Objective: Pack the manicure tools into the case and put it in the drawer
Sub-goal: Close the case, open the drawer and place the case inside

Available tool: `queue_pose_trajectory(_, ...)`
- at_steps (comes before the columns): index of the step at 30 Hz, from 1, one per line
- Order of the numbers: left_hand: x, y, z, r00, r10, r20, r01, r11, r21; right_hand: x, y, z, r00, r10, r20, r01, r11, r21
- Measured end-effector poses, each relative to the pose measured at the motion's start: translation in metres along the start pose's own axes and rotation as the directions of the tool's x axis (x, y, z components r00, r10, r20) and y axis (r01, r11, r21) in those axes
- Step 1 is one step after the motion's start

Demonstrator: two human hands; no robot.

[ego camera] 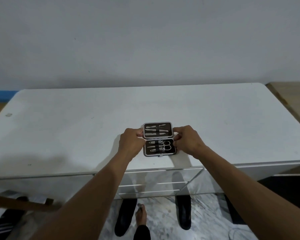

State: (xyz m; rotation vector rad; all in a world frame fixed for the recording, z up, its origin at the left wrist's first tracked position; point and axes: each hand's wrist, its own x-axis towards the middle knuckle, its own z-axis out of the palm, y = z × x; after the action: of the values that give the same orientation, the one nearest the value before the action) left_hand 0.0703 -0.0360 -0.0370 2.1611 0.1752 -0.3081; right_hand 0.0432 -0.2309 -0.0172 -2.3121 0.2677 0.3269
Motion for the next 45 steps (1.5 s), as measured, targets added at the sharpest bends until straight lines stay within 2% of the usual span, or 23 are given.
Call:
queue_pose_trajectory(3,-0.008,-0.006,0.003,0.997,0.053,-0.052,-0.059,0.992,-0.116,-0.009,0.000,0.003,0.996,-0.033,-0.085,0.036,0.999,0.031)
queue_pose_trajectory(6,-0.015,-0.010,0.008,0.992,0.078,-0.095,-0.092,0.984,-0.155,-0.017,-0.001,0.006,0.992,-0.044,-0.120,0.057,0.992,0.108)
queue_pose_trajectory(13,-0.034,-0.011,0.018,0.965,0.132,-0.226,-0.187,0.952,-0.241,-0.026,0.007,0.011,0.983,0.077,-0.165,-0.018,0.942,0.335)
queue_pose_trajectory(18,-0.036,-0.022,0.019,0.985,0.027,-0.171,-0.103,0.887,-0.450,-0.035,0.012,0.018,0.967,0.094,-0.236,0.008,0.917,0.399)
queue_pose_trajectory(23,-0.043,-0.028,0.010,0.994,0.050,-0.100,-0.091,0.877,-0.471,-0.043,0.013,0.019,0.969,0.040,-0.244,0.053,0.930,0.363)
queue_pose_trajectory(27,-0.053,-0.032,0.007,0.987,0.124,-0.101,-0.154,0.908,-0.389,-0.046,0.022,0.022,0.978,-0.019,-0.206,0.075,0.961,0.267)
queue_pose_trajectory(31,-0.056,-0.037,0.014,0.965,0.206,-0.160,-0.236,0.951,-0.198,-0.049,0.027,0.027,0.965,-0.096,-0.242,0.135,0.979,0.150)
queue_pose_trajectory(35,-0.054,-0.031,0.015,0.955,0.236,-0.180,-0.260,0.958,-0.124,-0.048,0.023,0.025,0.950,-0.168,-0.262,0.181,0.983,0.027)
queue_pose_trajectory(45,-0.051,-0.027,0.023,0.930,0.311,-0.196,-0.310,0.950,0.037,-0.034,0.028,0.032,0.948,-0.166,-0.272,0.157,0.986,-0.052)
